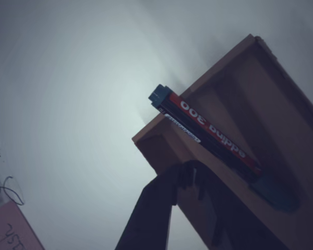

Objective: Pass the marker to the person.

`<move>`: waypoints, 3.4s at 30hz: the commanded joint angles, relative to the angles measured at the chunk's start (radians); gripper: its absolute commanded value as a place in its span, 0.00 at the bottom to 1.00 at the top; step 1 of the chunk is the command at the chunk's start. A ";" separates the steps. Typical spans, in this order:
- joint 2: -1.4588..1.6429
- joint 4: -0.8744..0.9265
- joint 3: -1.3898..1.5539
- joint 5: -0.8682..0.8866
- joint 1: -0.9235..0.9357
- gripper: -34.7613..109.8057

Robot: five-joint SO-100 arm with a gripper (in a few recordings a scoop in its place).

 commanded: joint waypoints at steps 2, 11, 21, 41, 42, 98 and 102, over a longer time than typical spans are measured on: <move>0.003 -0.017 -0.034 -0.115 0.002 0.24; -0.020 0.017 -0.006 -0.178 0.009 0.30; -0.048 0.044 0.023 -0.268 0.044 0.39; -0.163 -0.008 -0.117 -0.348 0.012 0.43; -0.167 -0.012 -0.121 -0.345 0.012 0.42; -0.054 0.199 -0.146 -0.215 -0.012 0.21; 0.043 0.291 -0.153 -0.183 -0.038 0.21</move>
